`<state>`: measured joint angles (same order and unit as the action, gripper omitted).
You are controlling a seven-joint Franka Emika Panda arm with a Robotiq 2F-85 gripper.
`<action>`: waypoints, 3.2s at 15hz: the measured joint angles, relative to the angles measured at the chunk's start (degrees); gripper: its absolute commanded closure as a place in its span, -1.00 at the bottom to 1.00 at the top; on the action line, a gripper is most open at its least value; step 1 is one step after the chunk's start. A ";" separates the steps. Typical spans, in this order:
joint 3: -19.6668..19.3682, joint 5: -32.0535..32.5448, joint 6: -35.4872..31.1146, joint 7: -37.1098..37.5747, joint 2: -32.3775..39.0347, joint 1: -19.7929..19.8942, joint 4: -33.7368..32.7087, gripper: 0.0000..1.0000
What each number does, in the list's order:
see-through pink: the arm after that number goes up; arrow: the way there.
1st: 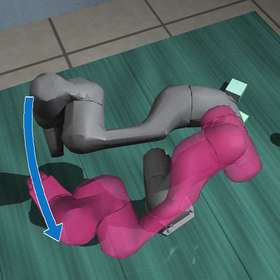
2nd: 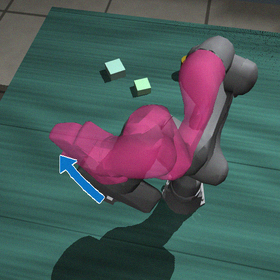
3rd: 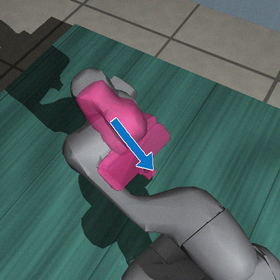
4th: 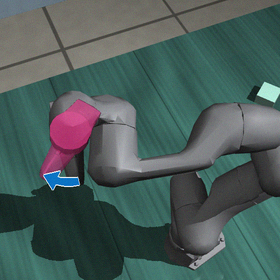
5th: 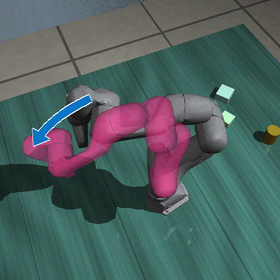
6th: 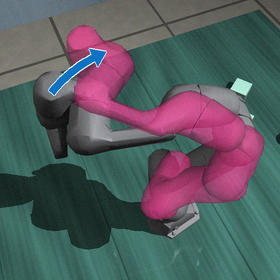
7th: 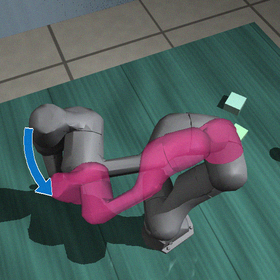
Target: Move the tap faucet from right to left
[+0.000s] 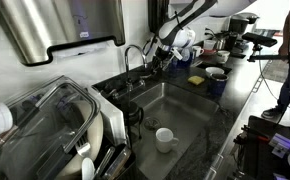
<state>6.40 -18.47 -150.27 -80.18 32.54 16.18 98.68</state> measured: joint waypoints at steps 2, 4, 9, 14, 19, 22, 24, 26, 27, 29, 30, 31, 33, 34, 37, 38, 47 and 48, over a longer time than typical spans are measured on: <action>0.00 0.01 0.05 0.87 -0.03 0.00 0.01 0.94; 0.00 0.05 0.07 1.49 -0.09 -0.03 0.09 0.94; 0.10 0.32 0.11 2.73 -0.57 -0.12 0.72 0.94; 0.34 0.37 0.13 4.54 -1.58 -0.38 2.21 0.94; 0.43 0.42 -0.15 7.97 -2.52 -0.91 3.62 0.94; 0.46 0.47 -0.44 9.41 -2.76 -1.06 4.04 0.94; 0.51 0.48 -0.51 10.08 -2.90 -1.13 4.26 0.94; 0.61 0.48 -0.63 10.48 -3.03 -1.14 4.47 0.94; 0.65 0.49 -0.72 10.71 -3.08 -1.15 4.57 0.94; 0.70 0.52 -1.07 11.19 -3.25 -1.22 4.88 0.94; 0.75 0.54 -1.37 11.31 -3.36 -1.24 5.10 0.94; 0.83 0.56 -1.74 11.41 -3.47 -1.25 5.35 0.94; 0.98 0.57 -2.33 11.55 -3.61 -1.25 5.75 0.94; 1.04 0.58 -2.54 11.59 -3.67 -1.25 5.91 0.25; 1.70 0.61 -2.26 11.68 -4.28 -1.27 6.91 -0.06; 2.34 0.61 -2.13 11.68 -5.14 -1.29 8.05 -0.18; 1.20 3.30 -5.99 18.43 -15.29 -3.86 19.43 -1.00; 0.14 4.79 -8.84 21.08 -16.74 -4.63 20.90 -1.00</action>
<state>6.54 -13.68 -159.11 -59.09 15.80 11.55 119.59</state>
